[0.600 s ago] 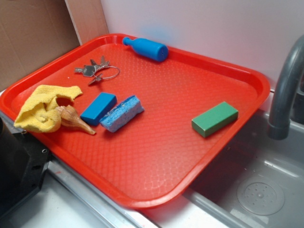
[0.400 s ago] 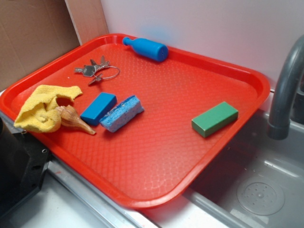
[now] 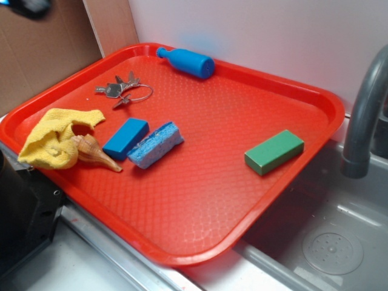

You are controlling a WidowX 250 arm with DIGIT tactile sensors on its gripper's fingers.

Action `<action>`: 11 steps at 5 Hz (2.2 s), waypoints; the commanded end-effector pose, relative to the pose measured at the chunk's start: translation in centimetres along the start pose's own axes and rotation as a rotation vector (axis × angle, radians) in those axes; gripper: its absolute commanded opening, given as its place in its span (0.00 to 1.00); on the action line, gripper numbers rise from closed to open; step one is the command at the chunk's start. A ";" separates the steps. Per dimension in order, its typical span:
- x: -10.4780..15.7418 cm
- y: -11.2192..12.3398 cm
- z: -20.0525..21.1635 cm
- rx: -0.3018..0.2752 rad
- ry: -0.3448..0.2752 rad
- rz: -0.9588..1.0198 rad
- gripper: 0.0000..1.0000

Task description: Grab the blue sponge.

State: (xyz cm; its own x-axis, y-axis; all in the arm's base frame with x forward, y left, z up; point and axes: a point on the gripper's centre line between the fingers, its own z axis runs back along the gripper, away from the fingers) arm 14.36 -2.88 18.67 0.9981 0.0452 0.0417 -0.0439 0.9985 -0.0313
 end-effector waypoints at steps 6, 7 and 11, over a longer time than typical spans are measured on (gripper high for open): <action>5.0 -3.6 -16.6 0.012 -0.054 -0.141 0.00; 4.7 -3.1 -16.4 0.038 -0.028 -0.131 0.00; 1.4 3.2 1.4 0.047 -0.062 0.116 0.00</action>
State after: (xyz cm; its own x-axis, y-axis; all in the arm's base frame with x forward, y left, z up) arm 15.33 0.18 19.23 0.9858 0.1536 0.0676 -0.1548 0.9879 0.0134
